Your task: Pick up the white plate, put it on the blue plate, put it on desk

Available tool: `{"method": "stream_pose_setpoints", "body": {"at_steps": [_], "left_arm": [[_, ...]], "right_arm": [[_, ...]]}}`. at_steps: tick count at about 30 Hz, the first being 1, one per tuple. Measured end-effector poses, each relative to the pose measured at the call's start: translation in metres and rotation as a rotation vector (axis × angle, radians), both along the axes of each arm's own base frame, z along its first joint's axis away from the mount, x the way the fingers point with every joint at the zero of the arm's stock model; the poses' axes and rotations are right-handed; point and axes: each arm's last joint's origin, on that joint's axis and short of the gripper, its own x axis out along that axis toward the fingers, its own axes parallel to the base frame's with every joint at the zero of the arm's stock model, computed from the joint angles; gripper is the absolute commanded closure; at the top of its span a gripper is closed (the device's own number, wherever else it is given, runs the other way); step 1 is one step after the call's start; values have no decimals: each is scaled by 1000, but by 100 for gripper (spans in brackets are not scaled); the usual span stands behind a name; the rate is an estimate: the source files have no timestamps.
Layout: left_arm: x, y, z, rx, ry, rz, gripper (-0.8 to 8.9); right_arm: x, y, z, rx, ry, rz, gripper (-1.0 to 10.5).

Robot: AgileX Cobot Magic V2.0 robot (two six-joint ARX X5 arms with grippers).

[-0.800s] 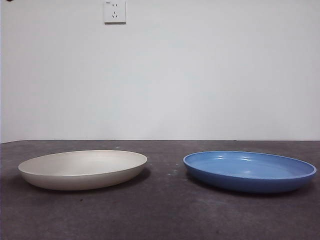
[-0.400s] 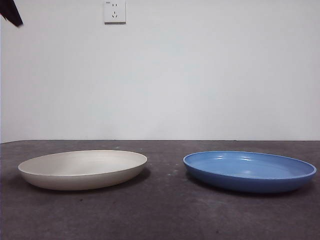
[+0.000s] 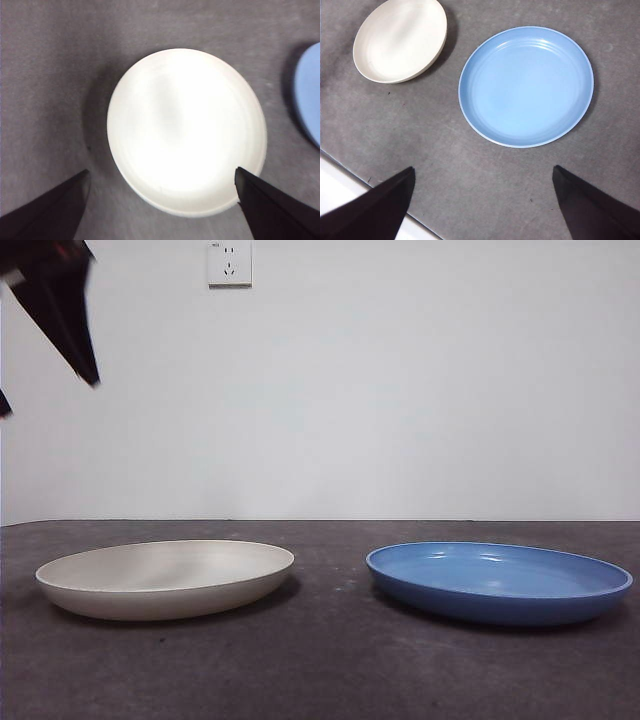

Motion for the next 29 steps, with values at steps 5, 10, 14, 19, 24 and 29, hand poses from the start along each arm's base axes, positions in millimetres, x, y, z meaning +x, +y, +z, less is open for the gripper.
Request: {"method": "stream_pose_setpoints", "body": {"at_steps": [5,10,14,19,24,29], "left_arm": [[32,-6,-17,17,45,5,354],[59,-11,-44,63,132,23,354],[71,-13,-62,71,162,23,355],[82,-15,-80,78,188,23,368],[89,-17,-98,87,232,23,390],[92,-17,-108,99,260,25,428]], "right_arm": [[0,0,0,0,-2,0,507],[1,0,0,1,-7,0,507],[1,0,0,1,-8,0,507],[1,0,1,1,-9,0,507],[1,0,1,2,-16,0,507],[1,0,1,2,-17,0,507]]}}
